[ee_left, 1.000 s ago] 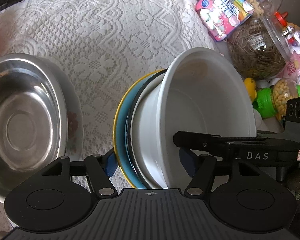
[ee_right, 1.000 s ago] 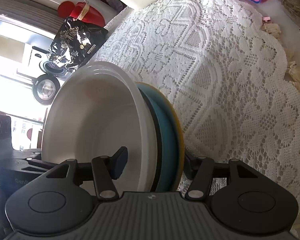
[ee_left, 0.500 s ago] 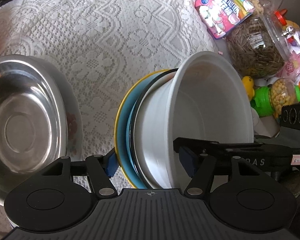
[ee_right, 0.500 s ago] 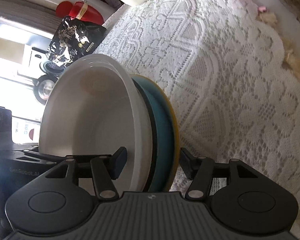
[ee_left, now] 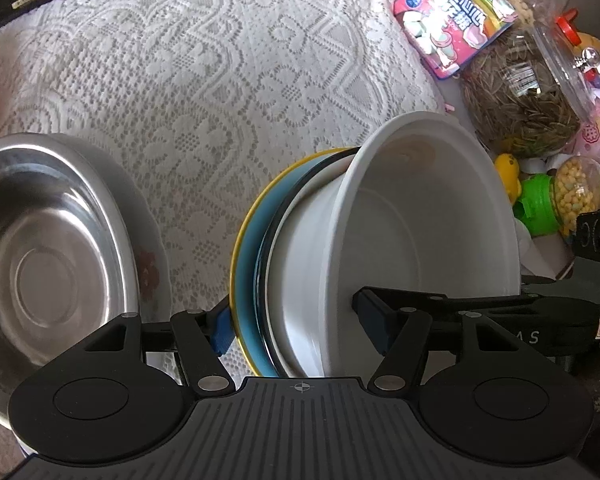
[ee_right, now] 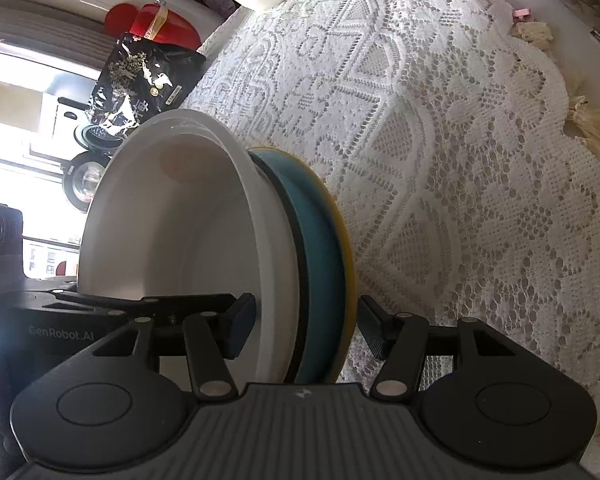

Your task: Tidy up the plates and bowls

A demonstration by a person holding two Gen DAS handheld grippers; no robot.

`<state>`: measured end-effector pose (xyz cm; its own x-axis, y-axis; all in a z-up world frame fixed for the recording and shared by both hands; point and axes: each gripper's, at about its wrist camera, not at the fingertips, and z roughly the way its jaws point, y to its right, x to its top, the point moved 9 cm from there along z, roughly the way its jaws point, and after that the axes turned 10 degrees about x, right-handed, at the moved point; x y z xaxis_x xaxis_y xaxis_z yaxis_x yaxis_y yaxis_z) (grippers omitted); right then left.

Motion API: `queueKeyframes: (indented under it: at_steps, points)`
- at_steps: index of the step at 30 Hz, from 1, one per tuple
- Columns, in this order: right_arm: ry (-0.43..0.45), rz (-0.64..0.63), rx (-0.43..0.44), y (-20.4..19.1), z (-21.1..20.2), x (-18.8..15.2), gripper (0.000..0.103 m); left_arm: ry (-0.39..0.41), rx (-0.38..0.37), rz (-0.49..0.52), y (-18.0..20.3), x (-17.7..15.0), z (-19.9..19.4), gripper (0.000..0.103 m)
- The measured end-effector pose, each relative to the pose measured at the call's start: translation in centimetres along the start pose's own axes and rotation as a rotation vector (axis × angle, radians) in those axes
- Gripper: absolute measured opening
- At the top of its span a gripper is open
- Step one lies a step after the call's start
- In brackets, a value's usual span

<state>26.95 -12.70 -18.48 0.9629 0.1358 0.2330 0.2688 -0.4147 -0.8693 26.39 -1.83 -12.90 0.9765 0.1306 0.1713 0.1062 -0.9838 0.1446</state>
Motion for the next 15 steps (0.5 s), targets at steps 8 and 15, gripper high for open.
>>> queueKeyframes:
  at_steps: [8, 15]
  points:
    - [-0.026, 0.032, -0.025, -0.28, 0.3, -0.2, 0.057, 0.005, -0.014, -0.007, -0.1, -0.27, -0.38, 0.063]
    - [-0.032, 0.045, -0.022, -0.18, 0.49, -0.45, 0.058, 0.018, -0.003, 0.003, -0.05, -0.59, -0.49, 0.063]
